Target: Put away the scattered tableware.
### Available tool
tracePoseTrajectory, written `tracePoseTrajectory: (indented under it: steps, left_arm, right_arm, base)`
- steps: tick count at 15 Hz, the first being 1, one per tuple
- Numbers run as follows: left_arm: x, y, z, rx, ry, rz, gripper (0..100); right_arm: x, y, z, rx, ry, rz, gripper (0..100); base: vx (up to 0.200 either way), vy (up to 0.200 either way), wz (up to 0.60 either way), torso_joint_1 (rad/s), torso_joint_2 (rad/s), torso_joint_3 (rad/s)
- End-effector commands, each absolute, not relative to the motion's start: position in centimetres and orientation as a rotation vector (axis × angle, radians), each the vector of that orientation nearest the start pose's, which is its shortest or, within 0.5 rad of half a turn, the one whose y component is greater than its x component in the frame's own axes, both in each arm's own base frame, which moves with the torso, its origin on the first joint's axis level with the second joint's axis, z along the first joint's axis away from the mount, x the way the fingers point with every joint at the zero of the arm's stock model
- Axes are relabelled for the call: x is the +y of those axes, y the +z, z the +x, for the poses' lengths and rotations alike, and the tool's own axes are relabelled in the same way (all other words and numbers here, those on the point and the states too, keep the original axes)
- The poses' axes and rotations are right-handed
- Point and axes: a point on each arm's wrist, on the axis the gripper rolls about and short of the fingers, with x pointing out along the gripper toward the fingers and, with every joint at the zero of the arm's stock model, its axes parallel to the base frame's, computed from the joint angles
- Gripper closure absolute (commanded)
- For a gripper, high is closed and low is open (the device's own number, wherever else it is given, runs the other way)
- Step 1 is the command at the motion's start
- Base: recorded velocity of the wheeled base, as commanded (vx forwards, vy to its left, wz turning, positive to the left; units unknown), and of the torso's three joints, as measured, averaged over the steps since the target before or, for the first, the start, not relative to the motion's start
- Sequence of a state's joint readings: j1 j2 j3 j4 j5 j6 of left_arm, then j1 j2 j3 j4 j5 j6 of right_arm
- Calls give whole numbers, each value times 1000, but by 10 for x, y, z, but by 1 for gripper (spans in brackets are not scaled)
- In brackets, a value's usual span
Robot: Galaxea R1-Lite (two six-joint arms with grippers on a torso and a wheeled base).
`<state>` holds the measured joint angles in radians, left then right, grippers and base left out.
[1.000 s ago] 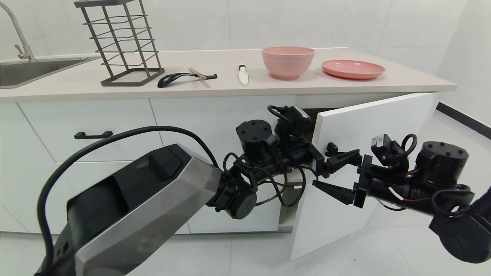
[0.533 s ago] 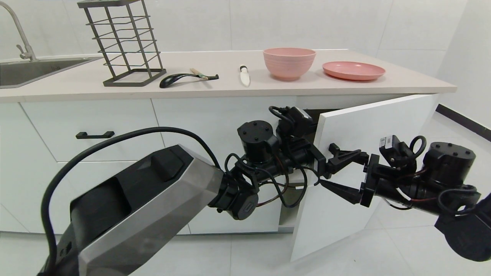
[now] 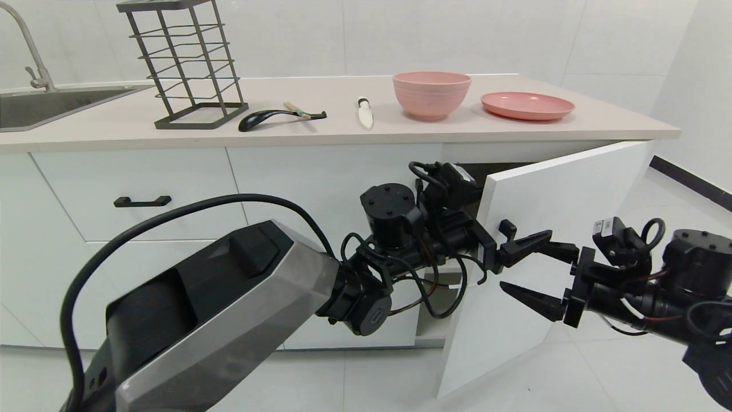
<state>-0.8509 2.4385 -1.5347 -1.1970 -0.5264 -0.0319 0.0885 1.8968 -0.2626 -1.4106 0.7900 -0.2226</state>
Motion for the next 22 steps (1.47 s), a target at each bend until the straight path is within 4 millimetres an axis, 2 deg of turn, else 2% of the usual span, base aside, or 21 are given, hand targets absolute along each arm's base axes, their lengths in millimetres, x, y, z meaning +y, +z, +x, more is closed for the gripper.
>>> tracePoseTrajectory:
  steps: [1, 3, 4, 5, 7, 9, 13, 19, 22]
  left_arm:
    - [-380, 133, 310, -291, -1386, -80, 0]
    - [-385, 133, 304, -289, -1403, -82, 0]
    - [-386, 133, 302, -288, -1406, -82, 0]
    - [-386, 132, 303, -286, -1403, -82, 0]
    - [-384, 133, 306, -287, -1389, -82, 0]
    - [-384, 124, 306, -267, -1390, -77, 0]
    - [-395, 114, 288, -264, -1431, -83, 0]
    - [-410, 105, 260, -245, -1496, -89, 0]
    - [-424, 94, 244, -217, -1542, -88, 0]
  right_arm:
    - [32, 117, 197, 13, 877, -167, 0]
    - [26, 129, 162, -53, 858, -192, 0]
    - [26, 132, 152, -75, 858, -201, 0]
    - [25, 144, 138, -137, 855, -224, 0]
    - [25, 154, 117, -198, 859, -246, 0]
    - [24, 163, 103, -271, 853, -273, 0]
    - [22, 190, 93, -424, 812, -331, 0]
    - [19, 212, 104, -477, 748, -357, 0]
    - [18, 223, 110, -501, 737, -370, 0]
  base:
    - [0, 0, 0, 0, 0, 0]
    - [0, 0, 0, 0, 0, 0]
    - [0, 0, 0, 0, 0, 0]
    - [0, 0, 0, 0, 0, 0]
    - [0, 0, 0, 0, 0, 0]
    - [0, 0, 0, 0, 0, 0]
    - [0, 0, 0, 0, 0, 0]
    - [0, 0, 0, 0, 0, 0]
    - [0, 0, 0, 0, 0, 0]
